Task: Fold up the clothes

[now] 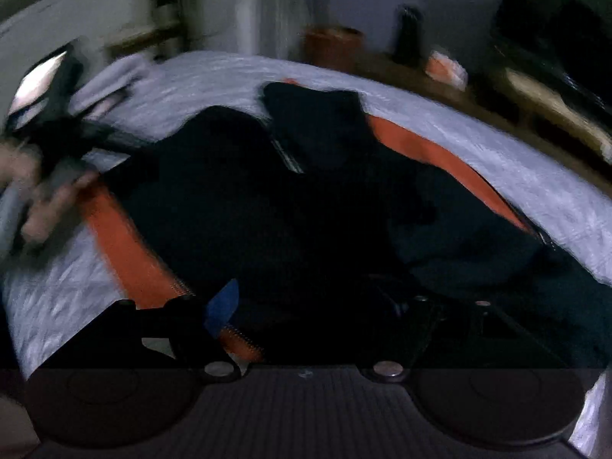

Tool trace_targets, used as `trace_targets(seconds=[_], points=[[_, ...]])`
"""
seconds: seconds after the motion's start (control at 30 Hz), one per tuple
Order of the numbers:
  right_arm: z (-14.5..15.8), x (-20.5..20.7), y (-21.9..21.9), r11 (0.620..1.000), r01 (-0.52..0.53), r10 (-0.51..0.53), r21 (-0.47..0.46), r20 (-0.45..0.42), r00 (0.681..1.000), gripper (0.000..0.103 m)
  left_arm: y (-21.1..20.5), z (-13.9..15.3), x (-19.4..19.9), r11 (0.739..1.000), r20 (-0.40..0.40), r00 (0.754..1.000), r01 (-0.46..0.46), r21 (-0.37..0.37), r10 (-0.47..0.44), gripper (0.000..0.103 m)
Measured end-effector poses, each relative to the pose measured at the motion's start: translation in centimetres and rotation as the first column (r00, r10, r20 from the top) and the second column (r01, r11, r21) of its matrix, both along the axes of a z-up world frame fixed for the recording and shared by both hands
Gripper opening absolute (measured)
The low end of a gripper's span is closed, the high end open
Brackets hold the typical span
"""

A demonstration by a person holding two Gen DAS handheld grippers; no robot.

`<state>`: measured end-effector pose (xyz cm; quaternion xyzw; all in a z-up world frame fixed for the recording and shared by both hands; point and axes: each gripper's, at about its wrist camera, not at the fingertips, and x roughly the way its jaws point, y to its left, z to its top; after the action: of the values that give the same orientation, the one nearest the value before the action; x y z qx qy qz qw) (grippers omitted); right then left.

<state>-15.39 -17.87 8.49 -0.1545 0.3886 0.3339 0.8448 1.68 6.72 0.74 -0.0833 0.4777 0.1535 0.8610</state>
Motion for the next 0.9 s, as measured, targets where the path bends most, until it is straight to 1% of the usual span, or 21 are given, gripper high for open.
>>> trace_targets(seconds=[0.03,0.07,0.1,0.17,0.23,0.27,0.3,0.33,0.37,0.4,0.43,0.5,0.57,0.63,0.67,0.7,0.77,0.8,0.83,0.9], points=[[-0.1,-0.8,0.9,0.999,-0.053,0.053,-0.013,0.013,0.998,0.081,-0.1,0.0,0.0,1.0,0.001,1.0,0.003,0.002,-0.003,0.102],[-0.5,-1.3,1.9,0.995,-0.094,0.094,-0.017,-0.004,0.996,0.083,-0.1,0.0,-0.1,1.0,-0.001,1.0,0.007,-0.001,-0.007,0.102],[-1.0,-0.9,2.8,0.995,-0.097,0.097,-0.012,-0.024,0.995,0.083,-0.2,-0.1,-0.1,1.0,-0.003,1.0,0.008,-0.001,-0.008,0.102],[-2.3,0.6,3.5,0.999,-0.041,0.043,0.03,-0.066,0.997,0.083,-0.2,-0.2,-0.1,1.0,-0.007,1.0,0.01,0.0,-0.01,0.102],[-3.0,3.1,3.1,0.993,0.06,-0.048,0.104,-0.115,0.992,0.084,0.0,-0.2,0.0,1.0,-0.01,1.0,0.01,-0.001,-0.01,0.102],[-3.2,4.7,2.5,0.98,0.133,-0.114,0.148,-0.134,0.984,0.087,-0.2,-0.2,-0.1,1.0,-0.011,1.0,0.004,-0.003,-0.004,0.102],[-3.5,6.4,1.8,0.962,0.214,-0.188,0.169,-0.157,0.97,0.087,-0.3,-0.3,-0.1,1.0,-0.015,1.0,0.007,-0.002,-0.007,0.102],[-3.8,8.0,1.2,0.938,0.291,-0.258,0.189,-0.182,0.949,0.087,-0.4,-0.4,0.0,1.0,-0.019,1.0,0.01,-0.001,-0.01,0.102],[-3.9,9.4,0.4,0.91,0.347,-0.302,0.228,-0.21,0.93,0.087,-0.5,-0.4,0.0,1.0,-0.024,1.0,0.012,0.001,-0.012,0.102],[-3.9,10.6,-0.3,0.878,0.399,-0.34,0.265,-0.24,0.909,0.087,-0.7,-0.5,0.0,1.0,-0.031,0.999,0.022,0.006,-0.022,0.102],[-3.5,11.3,-1.0,0.856,0.418,-0.348,0.304,-0.259,0.901,0.087,-0.8,-0.6,0.0,1.0,-0.034,0.999,0.027,0.009,-0.027,0.102],[-1.8,11.1,-2.1,0.844,0.417,-0.368,0.338,-0.202,0.908,0.087,-0.8,-0.5,0.0,0.999,-0.036,0.999,0.03,0.012,-0.03,0.102],[-0.5,9.9,-4.4,0.82,0.446,-0.424,0.36,-0.143,0.894,0.087,-0.7,-0.6,0.0,1.0,-0.037,0.999,0.026,0.007,-0.026,0.102],[0.8,8.7,-6.9,0.791,0.478,-0.483,0.382,-0.088,0.871,0.088,-0.9,-0.5,-0.1,0.999,-0.033,0.999,0.029,0.015,-0.028,0.102],[1.2,7.5,-9.3,0.751,0.54,-0.554,0.38,-0.083,0.828,0.089,-1.0,-0.5,-0.2,0.999,-0.03,0.999,0.029,0.019,-0.029,0.102],[1.2,6.3,-11.6,0.702,0.604,-0.62,0.377,-0.092,0.779,0.089,-1.1,-0.4,-0.2,0.999,-0.027,0.999,0.03,0.023,-0.03,0.102],[1.0,3.5,-16.1,0.594,0.71,-0.732,0.377,-0.113,0.672,0.089,-1.2,-0.2,-0.4,0.999,-0.014,0.999,0.032,0.014,-0.031,0.102],[0.7,1.9,-18.2,0.541,0.75,-0.769,0.381,-0.137,0.625,0.089,-1.3,0.0,-0.5,0.999,-0.002,0.999,0.037,0.008,-0.037,0.102],[0.2,0.9,-19.6,0.508,0.774,-0.785,0.377,-0.166,0.596,0.089,-1.6,0.1,-0.5,0.999,0.011,0.999,0.048,0.009,-0.049,0.102],[-0.7,0.0,-20.4,0.515,0.784,-0.783,0.347,-0.181,0.595,0.087,-2.2,0.4,-0.6,0.997,0.036,0.997,0.072,0.01,-0.072,0.102]])
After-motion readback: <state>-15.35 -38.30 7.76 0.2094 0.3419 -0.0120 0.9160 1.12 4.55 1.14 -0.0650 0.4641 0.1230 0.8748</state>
